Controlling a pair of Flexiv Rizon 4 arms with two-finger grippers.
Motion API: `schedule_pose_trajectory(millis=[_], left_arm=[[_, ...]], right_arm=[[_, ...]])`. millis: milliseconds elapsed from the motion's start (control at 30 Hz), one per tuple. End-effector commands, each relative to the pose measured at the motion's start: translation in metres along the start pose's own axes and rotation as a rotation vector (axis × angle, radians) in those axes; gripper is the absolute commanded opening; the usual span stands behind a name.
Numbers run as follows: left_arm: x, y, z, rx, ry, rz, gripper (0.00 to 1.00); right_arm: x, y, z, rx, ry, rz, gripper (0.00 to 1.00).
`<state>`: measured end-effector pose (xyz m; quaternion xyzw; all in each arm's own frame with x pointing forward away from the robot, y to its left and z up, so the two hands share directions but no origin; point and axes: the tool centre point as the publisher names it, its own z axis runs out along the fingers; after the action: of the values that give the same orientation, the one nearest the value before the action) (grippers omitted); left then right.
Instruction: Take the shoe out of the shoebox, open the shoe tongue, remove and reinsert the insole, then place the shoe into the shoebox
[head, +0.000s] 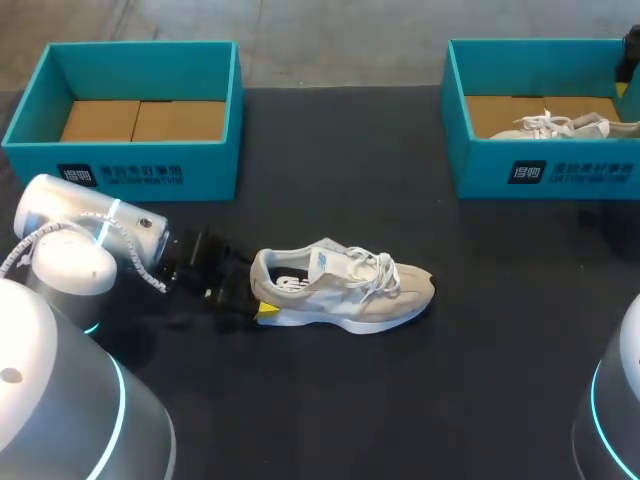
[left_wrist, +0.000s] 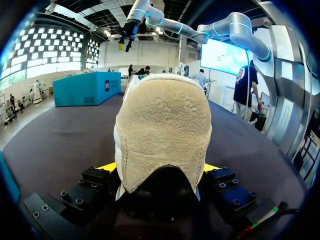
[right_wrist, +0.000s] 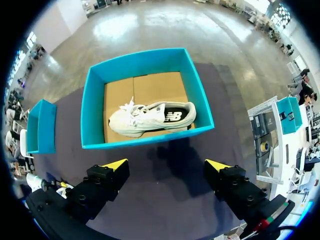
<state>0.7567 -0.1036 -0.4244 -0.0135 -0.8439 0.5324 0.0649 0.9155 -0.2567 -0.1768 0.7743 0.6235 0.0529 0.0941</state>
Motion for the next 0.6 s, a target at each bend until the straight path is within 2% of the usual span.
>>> schedule_pose_trajectory(millis=[33, 367, 600], left_arm=[[-0.001, 0.001, 0.002, -0.002, 0.002, 0.000, 0.00], [-0.001, 0.001, 0.002, -0.002, 0.002, 0.000, 0.00], [-0.001, 0.001, 0.002, -0.002, 0.002, 0.000, 0.00]], right_arm=[[0.000, -0.001, 0.000, -0.002, 0.000, 0.001, 1.00], [0.005, 0.000, 0.002, 0.013, -0.008, 0.016, 1.00], [0.036, -0.002, -0.009, 0.018, -0.052, 0.083, 1.00]])
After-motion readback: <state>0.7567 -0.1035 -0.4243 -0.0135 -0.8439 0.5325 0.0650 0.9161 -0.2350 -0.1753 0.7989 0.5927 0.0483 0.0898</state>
